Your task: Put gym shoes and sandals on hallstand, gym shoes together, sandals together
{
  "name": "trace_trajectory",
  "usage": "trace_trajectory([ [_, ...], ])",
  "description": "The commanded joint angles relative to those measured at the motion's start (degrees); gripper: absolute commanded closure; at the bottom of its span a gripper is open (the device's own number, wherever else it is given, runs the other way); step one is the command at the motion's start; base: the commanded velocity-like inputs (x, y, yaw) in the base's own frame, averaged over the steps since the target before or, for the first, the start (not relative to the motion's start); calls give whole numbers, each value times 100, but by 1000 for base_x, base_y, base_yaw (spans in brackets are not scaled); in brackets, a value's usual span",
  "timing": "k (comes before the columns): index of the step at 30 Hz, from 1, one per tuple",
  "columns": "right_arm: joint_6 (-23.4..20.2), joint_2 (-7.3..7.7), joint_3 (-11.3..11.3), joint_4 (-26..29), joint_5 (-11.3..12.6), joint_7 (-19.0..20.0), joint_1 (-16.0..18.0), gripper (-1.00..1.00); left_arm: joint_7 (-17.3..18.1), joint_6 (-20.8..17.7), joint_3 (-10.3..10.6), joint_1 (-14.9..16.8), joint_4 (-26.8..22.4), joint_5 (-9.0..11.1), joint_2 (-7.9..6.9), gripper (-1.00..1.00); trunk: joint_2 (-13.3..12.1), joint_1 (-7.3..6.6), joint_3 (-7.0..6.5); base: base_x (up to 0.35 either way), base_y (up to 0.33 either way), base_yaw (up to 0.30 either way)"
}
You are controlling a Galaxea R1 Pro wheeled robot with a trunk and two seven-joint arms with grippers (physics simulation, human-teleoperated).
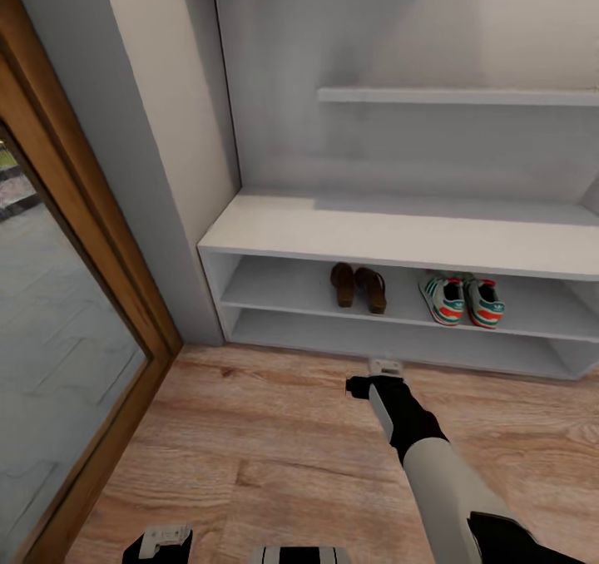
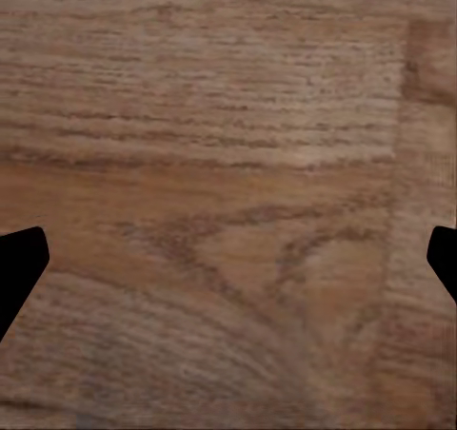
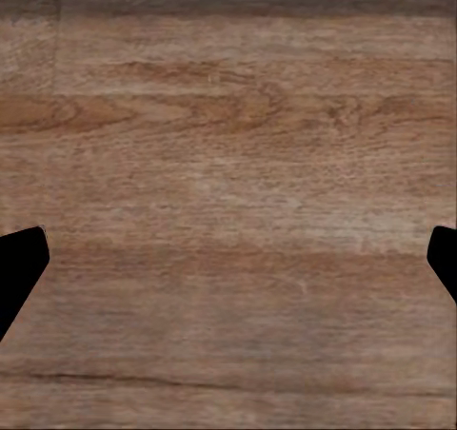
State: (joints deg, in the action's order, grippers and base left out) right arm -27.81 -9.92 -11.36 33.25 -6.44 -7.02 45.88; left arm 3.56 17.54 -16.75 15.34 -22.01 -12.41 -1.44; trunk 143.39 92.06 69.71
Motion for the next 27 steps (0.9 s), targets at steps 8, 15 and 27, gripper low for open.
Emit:
trace_trajectory([
  [8, -11, -8, -33, -343, -52, 22, 0, -100, 39, 22, -48, 4, 4, -42, 4, -100, 2, -5, 4, -337, 0, 0],
  [15, 262, 72, -27, -402, -58, 17, 0, -100, 37, 22, -48, 4, 4, -44, 4, -100, 2, -5, 4, -256, 0, 0],
  [27, 494, 273, -25, -415, -76, 31, -107, -100, 36, 22, -48, 4, 4, -51, -4, -100, 2, -5, 4, -20, 0, 0],
])
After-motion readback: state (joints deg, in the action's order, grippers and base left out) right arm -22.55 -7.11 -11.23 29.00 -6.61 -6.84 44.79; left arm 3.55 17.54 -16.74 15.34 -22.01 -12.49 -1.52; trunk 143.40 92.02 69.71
